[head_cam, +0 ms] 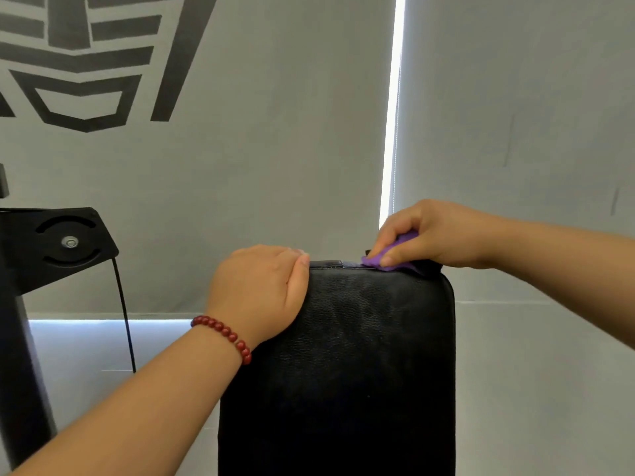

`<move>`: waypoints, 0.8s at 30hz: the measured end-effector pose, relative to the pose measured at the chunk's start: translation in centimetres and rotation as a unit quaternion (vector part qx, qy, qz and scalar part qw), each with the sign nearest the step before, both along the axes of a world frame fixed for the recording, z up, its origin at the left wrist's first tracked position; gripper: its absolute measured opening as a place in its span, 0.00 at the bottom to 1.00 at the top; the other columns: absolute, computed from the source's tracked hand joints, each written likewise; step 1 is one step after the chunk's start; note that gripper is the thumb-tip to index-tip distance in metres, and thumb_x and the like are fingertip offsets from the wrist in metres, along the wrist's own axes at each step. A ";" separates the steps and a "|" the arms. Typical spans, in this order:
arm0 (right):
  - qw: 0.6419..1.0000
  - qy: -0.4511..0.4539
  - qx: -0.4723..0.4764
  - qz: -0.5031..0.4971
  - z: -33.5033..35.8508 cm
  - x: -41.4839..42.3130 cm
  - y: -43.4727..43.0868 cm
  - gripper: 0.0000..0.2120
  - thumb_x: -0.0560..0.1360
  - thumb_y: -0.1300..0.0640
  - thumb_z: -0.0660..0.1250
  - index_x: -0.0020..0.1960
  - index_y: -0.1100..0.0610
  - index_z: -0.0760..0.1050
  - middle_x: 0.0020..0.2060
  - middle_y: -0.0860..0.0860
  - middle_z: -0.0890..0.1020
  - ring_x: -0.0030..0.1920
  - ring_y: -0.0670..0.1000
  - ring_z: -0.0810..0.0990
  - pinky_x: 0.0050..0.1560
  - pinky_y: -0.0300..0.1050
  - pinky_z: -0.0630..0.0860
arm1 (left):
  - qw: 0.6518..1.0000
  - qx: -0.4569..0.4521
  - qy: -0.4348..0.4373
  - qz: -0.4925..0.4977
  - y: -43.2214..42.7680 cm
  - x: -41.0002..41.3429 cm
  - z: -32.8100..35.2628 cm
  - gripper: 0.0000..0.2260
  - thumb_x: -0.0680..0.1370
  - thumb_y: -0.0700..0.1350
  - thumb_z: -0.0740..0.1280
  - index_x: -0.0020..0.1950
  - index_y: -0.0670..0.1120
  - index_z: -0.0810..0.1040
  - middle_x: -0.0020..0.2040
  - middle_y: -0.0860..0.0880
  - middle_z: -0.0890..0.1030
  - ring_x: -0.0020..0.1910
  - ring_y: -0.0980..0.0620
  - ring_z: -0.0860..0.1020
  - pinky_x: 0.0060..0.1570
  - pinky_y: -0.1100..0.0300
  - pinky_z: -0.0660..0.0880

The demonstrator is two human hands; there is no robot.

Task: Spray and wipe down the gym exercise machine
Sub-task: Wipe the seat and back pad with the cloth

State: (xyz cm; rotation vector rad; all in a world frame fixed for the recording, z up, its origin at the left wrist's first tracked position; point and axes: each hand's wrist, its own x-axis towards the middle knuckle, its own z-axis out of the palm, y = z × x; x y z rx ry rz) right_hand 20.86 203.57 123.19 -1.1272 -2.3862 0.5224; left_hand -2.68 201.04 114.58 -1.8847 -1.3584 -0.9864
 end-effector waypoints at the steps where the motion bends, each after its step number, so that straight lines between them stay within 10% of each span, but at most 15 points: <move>1: 1.000 0.010 -0.004 0.005 -0.1 -0.1 0.0 0.06 0.71 0.59 0.75 0.42 0.47 0.84 0.41 0.40 0.85 0.43 0.39 0.82 0.44 0.26 0.73 | 1.000 0.006 0.000 0.008 0.0 0.2 0.0 0.21 0.79 0.51 0.51 0.35 0.49 0.79 0.30 0.54 0.79 0.28 0.49 0.77 0.28 0.62 0.63; 5: 0.998 0.053 0.004 0.038 -0.9 -3.3 0.1 0.06 0.72 0.60 0.74 0.42 0.49 0.83 0.31 0.43 0.83 0.32 0.42 0.76 0.39 0.28 0.73 | 1.000 0.019 0.015 0.015 -0.1 0.4 0.0 0.21 0.78 0.50 0.52 0.34 0.49 0.79 0.29 0.53 0.78 0.28 0.48 0.77 0.27 0.61 0.64; 11: 0.999 0.003 0.042 0.004 -0.6 -0.3 -0.1 0.08 0.71 0.57 0.76 0.40 0.44 0.83 0.42 0.38 0.85 0.45 0.37 0.81 0.48 0.26 0.72 | 0.999 0.002 0.026 0.022 -0.2 0.0 0.1 0.21 0.79 0.50 0.50 0.35 0.50 0.79 0.29 0.54 0.78 0.28 0.50 0.76 0.29 0.62 0.57; 24: 1.000 0.024 0.008 -0.007 -0.6 1.4 1.0 0.08 0.71 0.57 0.75 0.39 0.45 0.83 0.41 0.45 0.86 0.40 0.38 0.80 0.42 0.31 0.74 | 0.997 -0.037 0.041 0.059 0.3 4.4 1.4 0.18 0.81 0.52 0.45 0.34 0.49 0.64 0.36 0.53 0.72 0.37 0.50 0.69 0.33 0.55 0.59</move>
